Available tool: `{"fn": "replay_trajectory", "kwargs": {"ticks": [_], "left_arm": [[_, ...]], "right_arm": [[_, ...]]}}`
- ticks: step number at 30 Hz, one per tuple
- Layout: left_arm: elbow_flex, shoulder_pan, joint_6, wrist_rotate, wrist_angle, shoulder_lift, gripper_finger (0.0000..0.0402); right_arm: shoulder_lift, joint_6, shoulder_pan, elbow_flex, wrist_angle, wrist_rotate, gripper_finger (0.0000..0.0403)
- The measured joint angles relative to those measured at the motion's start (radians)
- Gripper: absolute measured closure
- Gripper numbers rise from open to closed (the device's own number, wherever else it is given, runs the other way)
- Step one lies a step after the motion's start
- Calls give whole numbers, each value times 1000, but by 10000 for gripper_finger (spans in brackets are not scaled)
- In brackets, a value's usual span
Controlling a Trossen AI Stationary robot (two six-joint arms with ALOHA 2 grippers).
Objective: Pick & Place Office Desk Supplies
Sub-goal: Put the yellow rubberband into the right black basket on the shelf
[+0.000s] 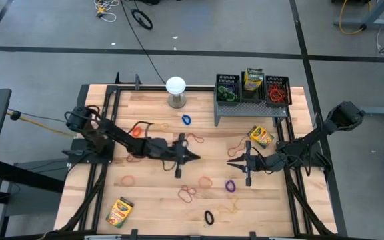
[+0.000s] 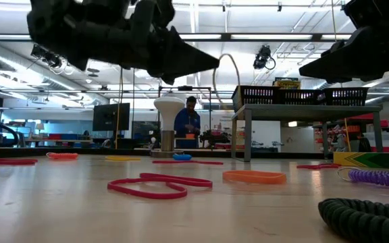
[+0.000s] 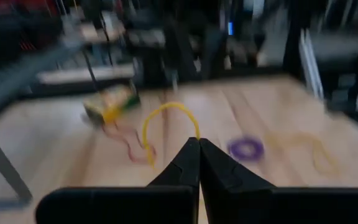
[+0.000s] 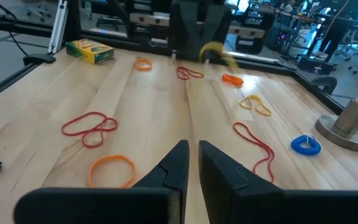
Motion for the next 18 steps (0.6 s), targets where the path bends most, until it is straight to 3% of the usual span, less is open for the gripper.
{"fn": "replay_trajectory", "kwargs": {"ticks": [6,14,18], "left_arm": [[-80,13,15,10,280,65,398],[-76,-3,22,-38,422,171,398],[-72,-2,21,-38,502,214,398]], "right_arm": [[64,52,-27,1,89,-27,337],[351,60,-29,19,411,-33,259],[482,53,-33,91,484,-29,223]]}}
